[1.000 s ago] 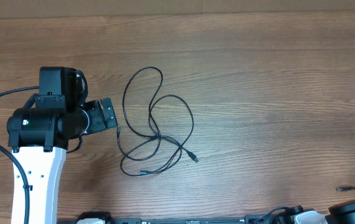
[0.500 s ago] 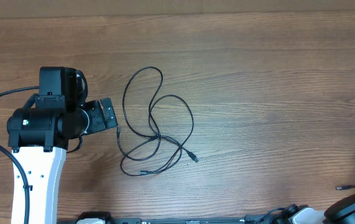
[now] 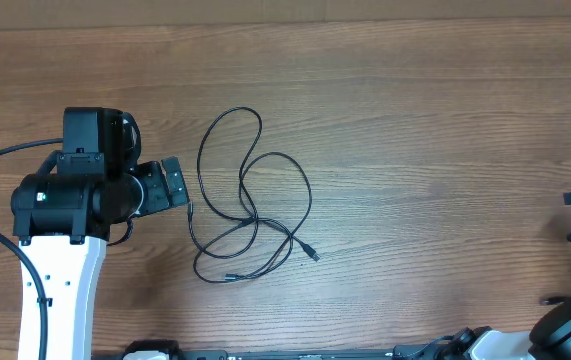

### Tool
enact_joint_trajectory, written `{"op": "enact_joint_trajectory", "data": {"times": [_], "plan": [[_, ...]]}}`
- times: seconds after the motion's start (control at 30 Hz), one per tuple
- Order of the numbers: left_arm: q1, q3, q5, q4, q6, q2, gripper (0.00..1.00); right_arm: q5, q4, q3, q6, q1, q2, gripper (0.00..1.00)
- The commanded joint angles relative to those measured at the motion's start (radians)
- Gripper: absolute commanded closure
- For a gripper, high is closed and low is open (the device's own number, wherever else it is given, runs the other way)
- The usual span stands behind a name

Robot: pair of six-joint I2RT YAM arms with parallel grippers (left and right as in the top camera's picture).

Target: Untangle cables

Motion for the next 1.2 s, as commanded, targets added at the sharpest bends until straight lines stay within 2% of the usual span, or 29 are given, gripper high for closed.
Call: {"op": "enact_joint_trajectory", "data": {"times": [0.0,0.23,0.33,0.5,0.7,0.83,1.17], "plan": [[0.005,0.002,0.003,0.001,0.019,0.005,0.0,0.014,0.008,-0.012,-0.012,0.011,0.021,0.05],[0.005,0.002,0.003,0.001,0.019,0.005,0.0,0.009,0.023,-0.021,-0.015,0.011,0.051,0.05],[0.005,0.002,0.003,0.001,0.019,0.005,0.0,-0.081,0.064,-0.022,-0.085,0.011,0.052,0.05],[0.005,0.002,0.003,0.001,0.019,0.005,0.0,-0.16,0.094,-0.022,-0.105,0.011,0.052,0.05],[0.005,0.002,0.003,0.001,0.019,0.005,0.0,-0.439,0.095,-0.022,-0.276,0.052,0.052,0.05],[0.005,0.002,0.003,0.001,0.019,0.005,0.0,-0.504,0.094,-0.022,-0.345,0.165,0.052,0.04],[0.005,0.002,0.003,0.001,0.019,0.005,0.0,-0.496,0.098,-0.022,-0.394,0.614,0.052,0.02]]}}
